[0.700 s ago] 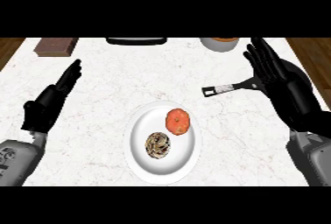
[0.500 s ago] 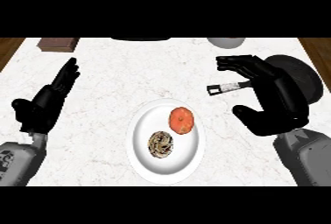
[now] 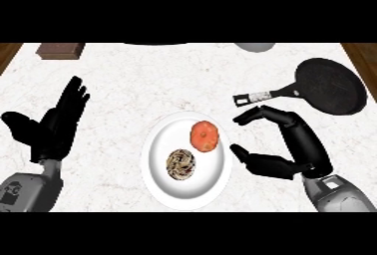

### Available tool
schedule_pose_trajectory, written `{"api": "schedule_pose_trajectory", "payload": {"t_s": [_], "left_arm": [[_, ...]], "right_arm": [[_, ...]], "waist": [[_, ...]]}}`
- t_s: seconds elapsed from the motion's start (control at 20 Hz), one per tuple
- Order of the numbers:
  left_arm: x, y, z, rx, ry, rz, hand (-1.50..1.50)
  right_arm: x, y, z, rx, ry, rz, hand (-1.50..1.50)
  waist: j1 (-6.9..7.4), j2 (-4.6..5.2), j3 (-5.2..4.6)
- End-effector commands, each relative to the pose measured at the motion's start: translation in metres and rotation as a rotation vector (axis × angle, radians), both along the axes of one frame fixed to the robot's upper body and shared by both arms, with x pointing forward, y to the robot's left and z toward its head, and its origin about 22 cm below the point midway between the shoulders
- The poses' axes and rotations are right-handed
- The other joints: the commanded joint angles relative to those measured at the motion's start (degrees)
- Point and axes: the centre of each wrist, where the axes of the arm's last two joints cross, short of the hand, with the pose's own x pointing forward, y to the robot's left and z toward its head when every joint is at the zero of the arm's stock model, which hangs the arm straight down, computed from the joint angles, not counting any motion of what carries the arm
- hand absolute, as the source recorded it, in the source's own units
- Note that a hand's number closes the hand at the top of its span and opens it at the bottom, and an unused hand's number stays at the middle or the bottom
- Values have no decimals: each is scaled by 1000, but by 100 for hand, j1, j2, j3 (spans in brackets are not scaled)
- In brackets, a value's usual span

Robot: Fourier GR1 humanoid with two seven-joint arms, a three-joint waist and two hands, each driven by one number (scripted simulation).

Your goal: Pick the cupcake from the plate and place it in the pan

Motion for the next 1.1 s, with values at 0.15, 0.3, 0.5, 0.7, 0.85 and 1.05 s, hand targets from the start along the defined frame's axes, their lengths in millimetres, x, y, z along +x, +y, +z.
{"api": "schedule_pose_trajectory", "payload": {"t_s": [0.15,0.3,0.5,0.7,0.85,1.05], "left_arm": [[-6,-13,0,-36,23,10,0],[-5,-13,10,-37,17,-10,0],[3,-22,-1,-37,17,-11,0],[-4,-2,19,-30,9,-18,0],[-7,-7,18,-21,22,-21,0],[-7,-8,-1,-46,11,-17,0]], "right_arm": [[-26,-38,10,-277,-66,11,-150],[-6,-27,37,-381,-109,6,-150],[3,9,72,-476,-105,67,-150],[11,28,76,-723,-63,79,-150],[25,67,90,-787,-68,97,-150],[27,90,88,-955,40,174,-150]], "waist": [[-18,20,6],[55,29,6],[75,44,-1],[168,34,-3],[197,39,0],[129,46,-4]]}}
